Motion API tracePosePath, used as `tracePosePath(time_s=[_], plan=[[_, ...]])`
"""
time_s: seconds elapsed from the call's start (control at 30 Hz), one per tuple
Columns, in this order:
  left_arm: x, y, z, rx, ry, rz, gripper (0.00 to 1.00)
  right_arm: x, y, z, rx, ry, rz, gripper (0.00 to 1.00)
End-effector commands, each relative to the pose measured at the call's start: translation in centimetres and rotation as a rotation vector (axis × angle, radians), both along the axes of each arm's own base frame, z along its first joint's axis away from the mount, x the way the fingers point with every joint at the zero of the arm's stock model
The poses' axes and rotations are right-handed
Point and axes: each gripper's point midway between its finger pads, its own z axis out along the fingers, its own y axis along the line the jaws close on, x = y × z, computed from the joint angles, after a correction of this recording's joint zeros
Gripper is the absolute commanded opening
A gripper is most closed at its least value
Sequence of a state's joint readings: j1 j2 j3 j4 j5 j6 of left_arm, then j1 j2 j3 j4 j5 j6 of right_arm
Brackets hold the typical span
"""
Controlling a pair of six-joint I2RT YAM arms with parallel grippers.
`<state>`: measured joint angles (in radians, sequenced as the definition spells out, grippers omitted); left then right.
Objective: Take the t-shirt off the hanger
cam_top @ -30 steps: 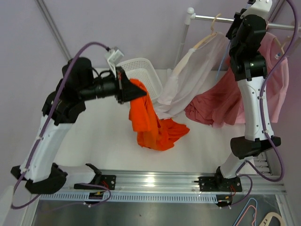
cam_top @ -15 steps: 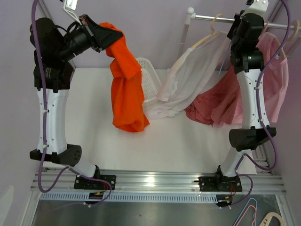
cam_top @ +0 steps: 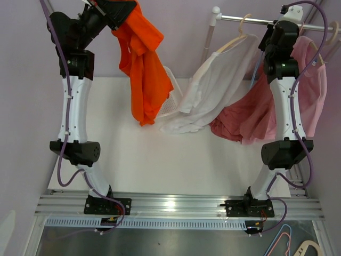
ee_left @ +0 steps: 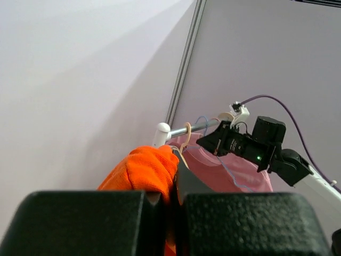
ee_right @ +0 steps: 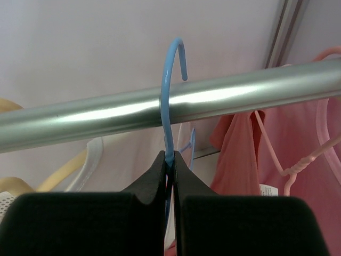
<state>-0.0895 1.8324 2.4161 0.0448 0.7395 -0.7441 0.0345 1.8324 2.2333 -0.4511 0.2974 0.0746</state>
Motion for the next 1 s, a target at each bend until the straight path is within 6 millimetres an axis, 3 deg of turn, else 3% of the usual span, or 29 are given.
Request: tracePosePath(time_s=[0.0,0.1,0.27,0.43,0.47,0.57,0.6,0.67,0.7,0.73,0.77,0.8,0.9,0.97], plan=[[-0.7,0.7,2.8,-0.068,-0.145,0.000,0.01,-0.1,0.5,-0.2,0.029,-0.009,0.028,0.00],[2.3,-0.1,-0.4,-0.056,-0.069,-0.037,0.01,-0.7,0.7,-0.6,0.043,-0.016,0.035,0.00],[5.4,0.0,-2.3,-0.067,-0.032,-0.014,0.01,-0.8,0.8,-0.7,0.039,-0.013,0.043,0.00],[10.2,-0.2,-9.5,-0.030,0.154,0.017,0.01,-1.7,1.1,-0.5,0.038,-0.029,0.060,0.00],[11.8,0.0,-11.6,-0.033,0.216,0.051,0.01,-2.5,1.2,1.0,0.035,-0.074,0.063,0.00],[14.8,0.8,-17.7,-0.045,0.423,0.127,0.01,-3.2,1.0,1.8,0.038,-0.083,0.054,0.00],[16.0,0.8,-21.3,-0.050,0.533,0.137,0.01,-3.2,1.0,1.8,0.038,-0.078,0.054,0.00],[16.9,0.8,-26.0,-0.058,0.688,0.148,0.01,-3.4,1.2,2.1,0.038,-0.077,0.066,0.03],[17.4,0.7,-29.7,-0.053,0.790,0.158,0.01,-3.5,1.2,2.2,0.041,-0.079,0.066,0.12],[17.6,0.8,-31.3,-0.059,0.841,0.169,0.01,-3.6,1.3,2.2,0.044,-0.081,0.066,0.35],[17.5,0.9,-34.3,-0.062,0.938,0.177,0.01,-3.6,1.3,2.1,0.046,-0.078,0.069,0.42],[17.7,0.9,-37.0,-0.058,1.006,0.189,0.01,-3.8,1.3,2.2,0.050,-0.082,0.072,0.45],[17.5,0.8,-42.2,-0.032,1.141,0.190,0.01,-4.2,1.5,2.6,0.058,-0.088,0.077,0.51],[17.1,0.6,-44.4,-0.019,1.204,0.182,0.01,-4.6,1.7,3.0,0.058,-0.091,0.084,0.53]])
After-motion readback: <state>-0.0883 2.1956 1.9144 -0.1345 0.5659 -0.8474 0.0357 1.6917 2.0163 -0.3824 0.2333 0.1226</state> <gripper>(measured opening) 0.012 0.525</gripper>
